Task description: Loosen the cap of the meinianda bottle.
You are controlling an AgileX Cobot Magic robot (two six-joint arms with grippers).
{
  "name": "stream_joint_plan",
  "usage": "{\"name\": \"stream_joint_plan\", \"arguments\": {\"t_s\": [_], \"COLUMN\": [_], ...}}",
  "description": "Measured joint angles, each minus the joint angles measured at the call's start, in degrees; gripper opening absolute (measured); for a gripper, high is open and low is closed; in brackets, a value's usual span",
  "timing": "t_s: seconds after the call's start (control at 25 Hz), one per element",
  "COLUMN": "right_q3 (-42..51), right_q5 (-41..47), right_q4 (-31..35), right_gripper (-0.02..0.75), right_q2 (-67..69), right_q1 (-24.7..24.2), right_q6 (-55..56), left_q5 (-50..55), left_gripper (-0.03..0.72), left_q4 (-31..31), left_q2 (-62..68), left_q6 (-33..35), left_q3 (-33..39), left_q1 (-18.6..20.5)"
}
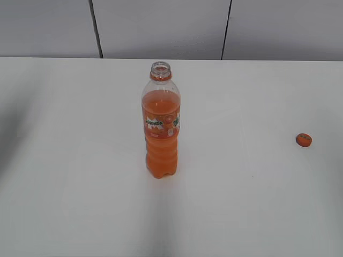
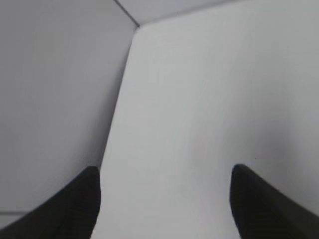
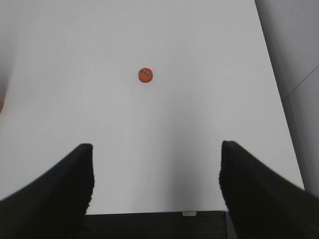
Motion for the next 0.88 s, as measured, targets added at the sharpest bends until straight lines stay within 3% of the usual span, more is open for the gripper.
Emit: {"name": "stream_joint_plan", "arguments": {"t_s": [0.16,0.32,0.56,0.88], "right_q3": [0.0,0.3,2.1,11.4], "right_q5": [0.0,0.0,-0.1,0.0], "right_q4": [0.1,0.1,0.1,0.0], "right_gripper": [0.586,0.587,0.587,0.587], "right_q2": [0.0,0.0,-1.8,-10.4], "right_q1": [0.0,0.0,0.0,0.0], "right_q6": [0.0,0.0,0.0,0.0], "left_q5": [6.6,10.8,15.3,19.3], "left_gripper": [0.491,0.491,0.489,0.489], "left_q4": [-25.4,-43.5,-51.4,-52.9], "left_q2": [-2.7,-8.6,-23.7,-49.8], "left_q6": [20.1,37.4,41.5,41.9], "left_q3": [0.0,0.0,2.9,10.7], "left_q1": [0.3,0.3,0.3,0.3]}}
